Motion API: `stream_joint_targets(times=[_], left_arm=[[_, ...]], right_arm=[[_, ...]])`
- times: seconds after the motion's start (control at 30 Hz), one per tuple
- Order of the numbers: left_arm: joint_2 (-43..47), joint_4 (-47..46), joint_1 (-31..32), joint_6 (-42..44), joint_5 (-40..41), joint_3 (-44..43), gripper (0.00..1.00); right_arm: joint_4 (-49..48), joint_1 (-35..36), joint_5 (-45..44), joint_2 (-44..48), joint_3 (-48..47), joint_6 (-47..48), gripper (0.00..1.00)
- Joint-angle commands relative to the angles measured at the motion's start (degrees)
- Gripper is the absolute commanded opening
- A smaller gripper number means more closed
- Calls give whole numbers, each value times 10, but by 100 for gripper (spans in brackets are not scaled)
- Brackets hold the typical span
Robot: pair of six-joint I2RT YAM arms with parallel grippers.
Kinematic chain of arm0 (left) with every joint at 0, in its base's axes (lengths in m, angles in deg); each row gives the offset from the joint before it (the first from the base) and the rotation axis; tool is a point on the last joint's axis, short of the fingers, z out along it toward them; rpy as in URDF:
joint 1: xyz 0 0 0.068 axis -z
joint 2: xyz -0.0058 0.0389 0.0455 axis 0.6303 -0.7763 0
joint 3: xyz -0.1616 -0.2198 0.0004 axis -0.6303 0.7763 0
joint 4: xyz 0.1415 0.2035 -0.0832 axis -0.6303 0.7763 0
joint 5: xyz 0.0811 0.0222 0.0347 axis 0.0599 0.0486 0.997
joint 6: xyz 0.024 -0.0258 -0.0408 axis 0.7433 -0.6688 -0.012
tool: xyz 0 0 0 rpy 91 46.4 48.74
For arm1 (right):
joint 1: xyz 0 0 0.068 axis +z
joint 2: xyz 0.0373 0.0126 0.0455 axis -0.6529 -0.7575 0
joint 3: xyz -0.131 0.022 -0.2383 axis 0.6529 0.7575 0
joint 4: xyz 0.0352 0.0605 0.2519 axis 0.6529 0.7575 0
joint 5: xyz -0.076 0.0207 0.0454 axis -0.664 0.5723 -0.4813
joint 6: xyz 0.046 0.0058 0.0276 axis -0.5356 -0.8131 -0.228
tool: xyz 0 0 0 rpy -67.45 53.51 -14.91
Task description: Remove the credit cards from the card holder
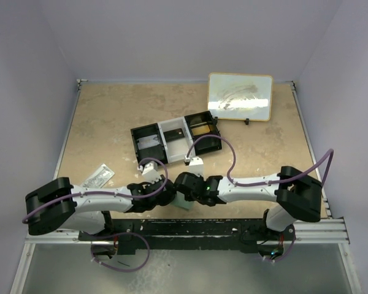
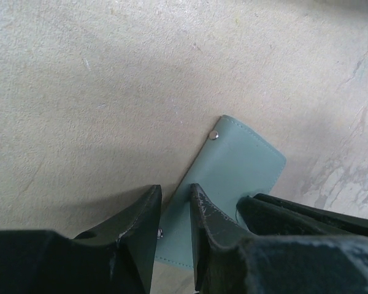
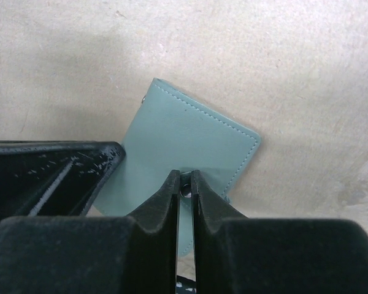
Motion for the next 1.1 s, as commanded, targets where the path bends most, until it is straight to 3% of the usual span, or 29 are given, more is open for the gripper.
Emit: stream_joint_targets(times=[0.0,0.27,0.53,0.87,0.97,1.07], left_arm=[[-43,103,-3,-12,-1,38,24],[-39,100,3,-2,8,25,24],[-9,1,32,155,-21,-70,40],[-126,-24,63,194,-53,-114,46],[-167,12,72,187,-39,-133,46],[-217,96,82,140,-4,-153,38]], right_arm=[[91,-9,-8,24,44,-33,11],[57,-20,17,71,84,-27,10],[24,-20,36,56,89,-25,10],[-20,-26,58,80,123,-39,11],[-25,-31,63,93,134,-41,11],[-30,-38,65,114,150,-43,11]])
